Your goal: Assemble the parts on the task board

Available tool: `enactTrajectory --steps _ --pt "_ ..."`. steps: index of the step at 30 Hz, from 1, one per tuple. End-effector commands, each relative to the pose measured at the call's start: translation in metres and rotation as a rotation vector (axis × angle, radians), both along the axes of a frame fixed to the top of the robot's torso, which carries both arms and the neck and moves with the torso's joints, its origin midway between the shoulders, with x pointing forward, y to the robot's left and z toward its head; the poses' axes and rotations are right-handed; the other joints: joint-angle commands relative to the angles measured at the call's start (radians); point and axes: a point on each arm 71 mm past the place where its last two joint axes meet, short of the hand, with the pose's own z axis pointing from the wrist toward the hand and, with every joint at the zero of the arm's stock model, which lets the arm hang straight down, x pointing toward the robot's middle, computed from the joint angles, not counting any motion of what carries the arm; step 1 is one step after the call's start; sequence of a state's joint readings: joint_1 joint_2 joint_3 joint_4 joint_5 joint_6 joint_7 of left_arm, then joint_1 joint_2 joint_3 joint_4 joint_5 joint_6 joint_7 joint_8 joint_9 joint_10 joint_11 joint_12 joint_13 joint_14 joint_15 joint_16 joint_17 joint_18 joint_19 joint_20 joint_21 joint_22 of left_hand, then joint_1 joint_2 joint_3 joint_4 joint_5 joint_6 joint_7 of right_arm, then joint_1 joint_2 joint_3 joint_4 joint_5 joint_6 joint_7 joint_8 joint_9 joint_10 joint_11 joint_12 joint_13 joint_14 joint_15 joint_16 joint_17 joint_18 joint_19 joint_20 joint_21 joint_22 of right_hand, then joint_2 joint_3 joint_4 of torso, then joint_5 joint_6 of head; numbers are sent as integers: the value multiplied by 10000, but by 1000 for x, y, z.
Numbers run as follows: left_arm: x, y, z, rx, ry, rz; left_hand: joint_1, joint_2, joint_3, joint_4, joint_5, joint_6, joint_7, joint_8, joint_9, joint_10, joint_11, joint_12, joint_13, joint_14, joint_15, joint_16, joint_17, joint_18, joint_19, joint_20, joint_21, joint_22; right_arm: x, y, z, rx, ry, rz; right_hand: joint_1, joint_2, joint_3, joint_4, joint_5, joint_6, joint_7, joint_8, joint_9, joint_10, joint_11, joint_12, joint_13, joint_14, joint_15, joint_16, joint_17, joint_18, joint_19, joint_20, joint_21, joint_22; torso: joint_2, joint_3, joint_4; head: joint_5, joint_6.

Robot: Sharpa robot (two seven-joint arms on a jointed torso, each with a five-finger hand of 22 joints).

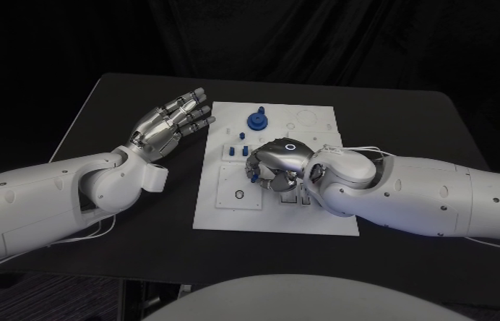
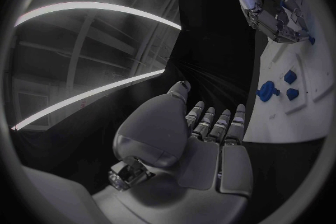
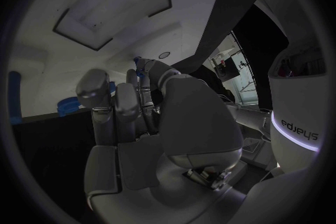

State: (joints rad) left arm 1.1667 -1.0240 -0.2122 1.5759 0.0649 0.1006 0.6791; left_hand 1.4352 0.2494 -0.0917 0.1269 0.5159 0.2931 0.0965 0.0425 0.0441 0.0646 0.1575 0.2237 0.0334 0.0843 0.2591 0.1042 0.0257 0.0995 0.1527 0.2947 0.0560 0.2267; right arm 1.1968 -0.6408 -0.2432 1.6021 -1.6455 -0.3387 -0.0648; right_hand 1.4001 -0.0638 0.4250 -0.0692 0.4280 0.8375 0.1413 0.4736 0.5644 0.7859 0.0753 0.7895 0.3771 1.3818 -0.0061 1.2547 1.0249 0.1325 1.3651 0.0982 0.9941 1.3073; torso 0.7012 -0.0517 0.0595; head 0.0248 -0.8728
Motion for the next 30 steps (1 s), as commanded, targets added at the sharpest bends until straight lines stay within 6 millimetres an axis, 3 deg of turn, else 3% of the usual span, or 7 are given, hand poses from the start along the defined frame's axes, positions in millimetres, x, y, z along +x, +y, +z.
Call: enactTrajectory --steps 1,19,24,26,30 --pt "0 0 3 -370 -360 40 -21 80 59 20 2 -18 51 2 4 -19 35 1 3 -41 44 31 5 -184 68 4 19 -16 -1 -1 -1 19 41 -118 -120 -12 54 7 -32 53 -7 2 6 70 -28 20 0 61 -6 42 -12 -191 60 -22 17 1135 -4 3 -7 27 2" --pt "0 0 1 -290 -241 5 -30 81 75 21 -10 -16 61 1 4 -23 31 8 4 -43 49 35 6 -195 67 4 17 -24 0 -1 -4 -197 173 -142 -168 -19 72 21 -55 8 5 -68 -23 63 -15 -54 -33 30 1 12 -59 -181 40 -22 -42 1119 -4 0 -3 10 2" --pt "0 0 1 -283 -220 -13 -40 84 93 23 -17 -9 90 2 5 -31 17 -3 3 -39 55 45 8 -205 71 3 17 -27 1 0 -6 -226 193 -138 -223 -41 186 15 -122 -240 78 -494 -272 7 51 -204 -84 -31 58 -26 -118 -167 -13 12 -157 1090 -7 -5 0 18 2" --pt "0 0 1 -276 -208 -18 -51 86 116 23 -20 9 132 6 8 -33 -6 4 5 -42 61 49 8 -217 75 4 17 -33 1 1 -6 -226 195 -132 -233 -45 195 16 -155 -232 84 -537 -301 -16 63 -229 -93 -39 65 -29 -123 -166 -21 20 -173 1086 0 -2 1 17 2" --pt "0 0 1 -263 -183 -31 -68 84 151 23 -23 64 207 19 18 -38 -42 0 5 -42 67 59 9 -235 84 2 18 -39 1 1 -7 -241 209 -126 -305 -83 255 44 -414 -379 173 -932 -546 -295 170 -418 -152 -124 155 -90 -219 -138 -112 87 -367 1035 0 0 0 2 2"
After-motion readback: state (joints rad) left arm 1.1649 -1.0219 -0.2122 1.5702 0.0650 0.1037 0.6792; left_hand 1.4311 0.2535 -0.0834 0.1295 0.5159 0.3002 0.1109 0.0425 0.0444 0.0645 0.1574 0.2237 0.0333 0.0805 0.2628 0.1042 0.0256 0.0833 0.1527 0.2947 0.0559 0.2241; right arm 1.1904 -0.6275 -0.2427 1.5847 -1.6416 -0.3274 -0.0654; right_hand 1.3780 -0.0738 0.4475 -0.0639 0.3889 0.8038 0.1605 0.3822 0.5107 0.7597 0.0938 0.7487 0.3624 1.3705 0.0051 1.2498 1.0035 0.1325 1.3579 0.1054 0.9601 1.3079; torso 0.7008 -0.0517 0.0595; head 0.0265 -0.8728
